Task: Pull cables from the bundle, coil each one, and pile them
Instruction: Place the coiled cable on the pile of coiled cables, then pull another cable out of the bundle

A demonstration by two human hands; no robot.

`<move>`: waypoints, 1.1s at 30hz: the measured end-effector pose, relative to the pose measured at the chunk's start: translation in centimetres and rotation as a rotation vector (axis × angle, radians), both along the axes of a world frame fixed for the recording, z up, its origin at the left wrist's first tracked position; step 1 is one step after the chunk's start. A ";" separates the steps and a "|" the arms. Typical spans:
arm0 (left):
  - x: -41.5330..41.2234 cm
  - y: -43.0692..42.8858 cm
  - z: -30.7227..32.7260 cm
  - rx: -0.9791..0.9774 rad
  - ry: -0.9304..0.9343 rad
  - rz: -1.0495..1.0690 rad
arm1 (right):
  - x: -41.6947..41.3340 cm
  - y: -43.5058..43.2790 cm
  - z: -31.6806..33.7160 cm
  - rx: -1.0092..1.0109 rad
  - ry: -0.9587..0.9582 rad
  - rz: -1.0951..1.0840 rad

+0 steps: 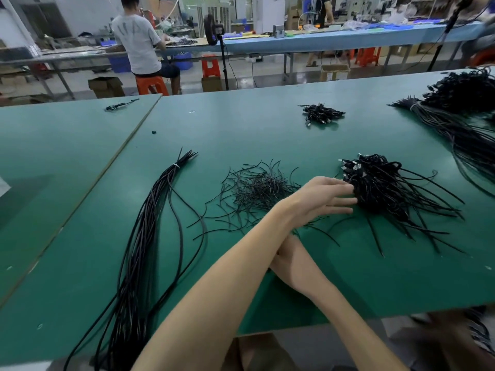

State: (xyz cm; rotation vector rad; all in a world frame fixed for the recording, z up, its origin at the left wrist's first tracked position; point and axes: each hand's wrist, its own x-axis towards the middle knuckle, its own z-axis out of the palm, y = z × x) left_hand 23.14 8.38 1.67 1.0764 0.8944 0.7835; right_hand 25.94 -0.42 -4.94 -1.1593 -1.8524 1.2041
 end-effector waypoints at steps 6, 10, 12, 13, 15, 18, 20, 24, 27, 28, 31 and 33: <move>-7.6 -2.2 0.1 0.099 0.005 0.216 | 0.1 -0.7 1.1 -0.010 0.152 0.094; -14.0 -3.6 0.0 0.237 0.409 0.472 | 0.5 -0.4 1.1 0.002 0.262 0.057; -17.5 -4.5 -0.5 0.385 0.915 0.593 | 0.4 -0.4 0.9 0.009 0.254 0.075; -19.3 -5.0 -0.9 0.432 1.157 0.616 | 0.4 -0.4 0.9 0.014 0.264 0.082; -22.2 -5.8 -1.5 0.399 1.439 0.617 | 0.3 -0.4 0.9 0.017 0.262 0.087; -25.1 -6.7 -2.7 0.244 1.559 0.592 | 0.3 -0.4 0.9 0.016 0.259 0.095; -26.2 -7.1 -4.1 0.258 1.621 0.604 | 0.4 -0.4 0.7 0.010 0.255 0.098; -27.0 -7.2 -5.5 0.270 1.564 0.682 | -0.2 -0.3 0.3 0.045 0.188 0.082; -27.3 -6.8 -5.5 0.240 1.425 0.685 | -0.7 -0.5 -0.1 0.188 -0.003 0.090; -27.4 -6.8 -5.5 0.245 1.412 0.686 | -0.8 -0.5 -0.2 0.237 -0.070 0.101; -27.3 -7.0 -5.9 0.282 1.402 0.706 | -1.6 -0.6 -0.1 0.356 -0.229 0.121; -27.1 -7.0 -6.1 0.303 1.410 0.723 | -2.6 -0.4 0.3 0.511 -0.372 0.119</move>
